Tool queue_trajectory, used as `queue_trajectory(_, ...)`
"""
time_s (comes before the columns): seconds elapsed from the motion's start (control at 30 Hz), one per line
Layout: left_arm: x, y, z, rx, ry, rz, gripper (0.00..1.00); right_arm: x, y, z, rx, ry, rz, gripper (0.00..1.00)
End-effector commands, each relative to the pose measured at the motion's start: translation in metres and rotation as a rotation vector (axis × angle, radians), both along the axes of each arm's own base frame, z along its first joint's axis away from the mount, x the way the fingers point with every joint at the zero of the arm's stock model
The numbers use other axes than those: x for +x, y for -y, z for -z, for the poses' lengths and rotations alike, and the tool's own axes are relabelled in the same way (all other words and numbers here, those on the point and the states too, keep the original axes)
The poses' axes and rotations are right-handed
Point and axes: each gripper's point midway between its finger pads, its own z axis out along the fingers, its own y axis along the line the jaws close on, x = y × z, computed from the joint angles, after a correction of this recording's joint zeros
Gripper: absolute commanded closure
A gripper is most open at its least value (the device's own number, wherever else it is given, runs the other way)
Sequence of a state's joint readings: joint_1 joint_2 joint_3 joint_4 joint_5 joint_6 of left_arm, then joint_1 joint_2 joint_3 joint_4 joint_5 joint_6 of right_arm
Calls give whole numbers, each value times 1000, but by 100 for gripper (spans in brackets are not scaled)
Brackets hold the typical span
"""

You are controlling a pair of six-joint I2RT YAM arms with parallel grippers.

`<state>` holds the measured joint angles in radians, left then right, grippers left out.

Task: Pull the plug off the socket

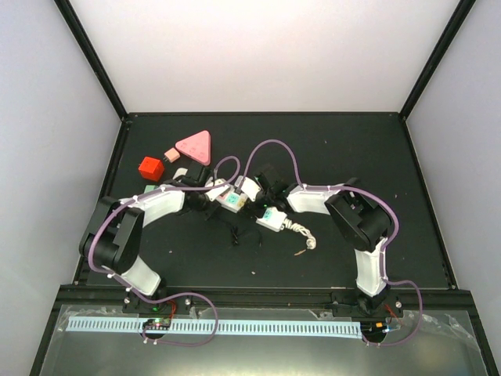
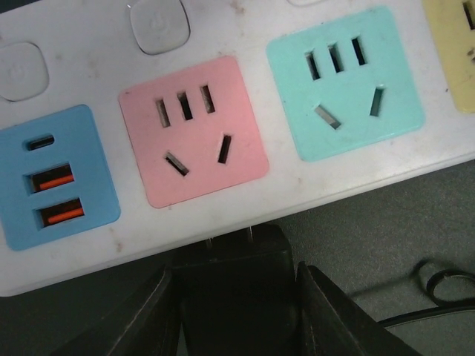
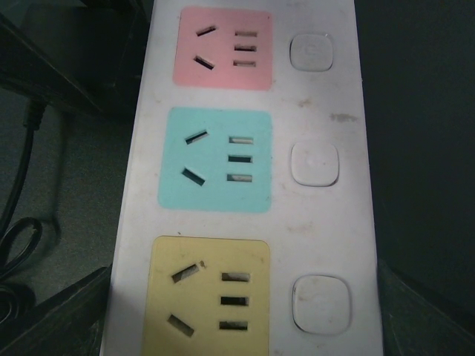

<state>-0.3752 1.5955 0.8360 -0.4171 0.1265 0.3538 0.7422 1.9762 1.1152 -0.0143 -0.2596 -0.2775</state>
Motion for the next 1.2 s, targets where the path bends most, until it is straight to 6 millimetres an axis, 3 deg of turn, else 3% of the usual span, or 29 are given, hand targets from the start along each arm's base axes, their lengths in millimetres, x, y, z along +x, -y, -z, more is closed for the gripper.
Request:
queue_trajectory(0.0, -73, -17, 24, 73, -233, 120, 82, -2, 62, 71, -258, -114, 214, 99)
queue_trajectory(0.47, -86, -29, 24, 74, -233, 136, 83, 1, 66, 77, -285, -122, 245, 99)
queue_trajectory(0.87, -114, -18, 19, 10, -331, 251, 84, 5, 70, 80, -303, -126, 294, 99)
queue_trajectory(1.17, -85, -1, -19, -29, -327, 180, 87, 6, 70, 77, -279, -120, 317, 99)
